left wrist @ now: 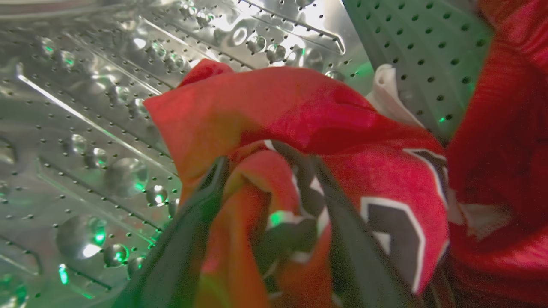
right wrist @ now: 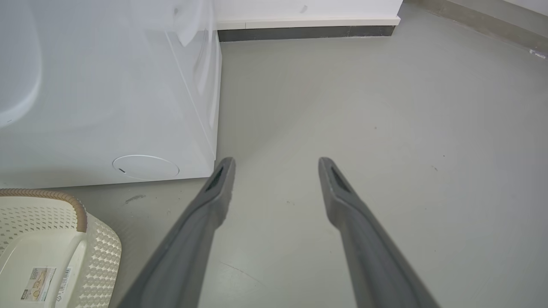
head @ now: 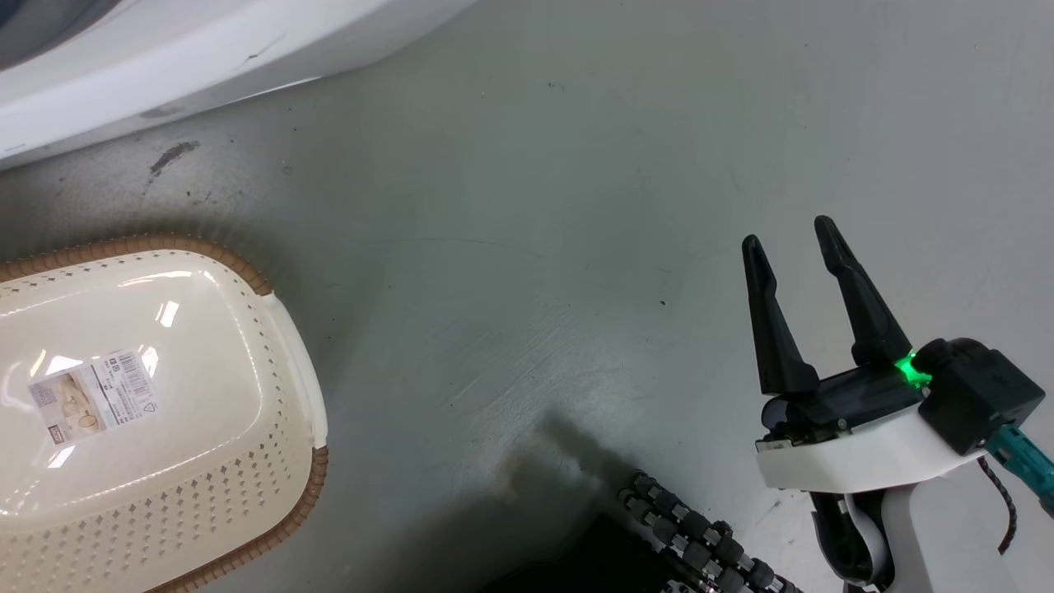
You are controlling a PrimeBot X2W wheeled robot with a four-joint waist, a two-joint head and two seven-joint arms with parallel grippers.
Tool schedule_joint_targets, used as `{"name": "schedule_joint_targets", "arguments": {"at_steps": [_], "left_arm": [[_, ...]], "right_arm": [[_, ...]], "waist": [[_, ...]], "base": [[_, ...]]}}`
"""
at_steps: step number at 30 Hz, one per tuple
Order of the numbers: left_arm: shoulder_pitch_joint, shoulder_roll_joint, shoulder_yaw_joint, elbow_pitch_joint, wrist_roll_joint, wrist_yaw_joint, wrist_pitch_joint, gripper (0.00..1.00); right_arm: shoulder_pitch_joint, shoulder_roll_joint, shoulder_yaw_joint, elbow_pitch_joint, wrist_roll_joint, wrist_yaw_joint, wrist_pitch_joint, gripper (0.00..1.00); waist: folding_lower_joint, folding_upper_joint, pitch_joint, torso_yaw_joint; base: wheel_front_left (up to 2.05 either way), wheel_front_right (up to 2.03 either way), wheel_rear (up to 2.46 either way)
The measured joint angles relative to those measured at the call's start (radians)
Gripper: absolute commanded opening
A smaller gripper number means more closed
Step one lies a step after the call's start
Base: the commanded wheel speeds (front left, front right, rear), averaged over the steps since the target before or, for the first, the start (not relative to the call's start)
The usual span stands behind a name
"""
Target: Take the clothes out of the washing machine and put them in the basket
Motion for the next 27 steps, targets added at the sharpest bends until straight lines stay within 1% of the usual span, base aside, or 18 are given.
{"name": "schedule_joint_targets", "arguments": {"at_steps": [3, 7, 11, 13, 17, 21, 27], "left_arm": [[-0.002, -0.001, 0.003, 0.001, -0.017, 0.001, 0.002, 0.00], [-0.002, 0.002, 0.000, -0.001, -0.017, 0.006, -0.021, 0.00], [0.005, -0.006, 0.002, -0.004, -0.017, 0.032, -0.109, 0.00], [0.019, -0.025, 0.009, 0.004, -0.025, 0.045, -0.162, 0.00], [0.067, -0.069, 0.017, 0.027, -0.050, 0.056, -0.306, 0.00], [0.116, -0.139, 0.079, 0.068, -0.130, 0.093, -0.488, 0.00], [0.237, -0.203, 0.105, 0.120, -0.176, 0.095, -0.736, 0.00]], "right_arm": [[0.000, 0.000, -0.003, -0.009, 0.005, 0.000, 0.000, 1.00], [-0.001, 0.000, 0.015, -0.004, 0.008, 0.000, 0.000, 1.00], [-0.011, 0.000, -0.001, 0.013, -0.008, 0.000, 0.000, 1.00], [-0.020, 0.000, -0.011, 0.016, -0.023, 0.000, 0.000, 1.00], [-0.023, 0.001, -0.048, 0.019, -0.045, 0.000, 0.000, 1.00], [-0.023, 0.001, -0.088, 0.023, -0.077, 0.000, 0.000, 1.00], [-0.022, 0.001, -0.129, 0.028, -0.127, 0.000, 0.000, 1.00]], "waist": [[0.0000, 0.0000, 0.001, 0.001], [0.0000, 0.0000, -0.003, 0.000], [0.0000, 0.0000, -0.016, 0.010], [0.0000, 0.0000, -0.031, 0.018], [-0.0001, 0.0000, -0.073, 0.041], [-0.0001, 0.0000, -0.124, 0.071], [-0.0001, 0.0000, -0.215, 0.121]], "base": [[0.00, 0.00, 0.00], [0.00, 0.00, 0.00], [0.00, 0.00, 0.00], [0.00, 0.00, 0.00], [0.00, 0.00, 0.00], [0.00, 0.00, 0.00], [0.00, 0.00, 0.00]]}}
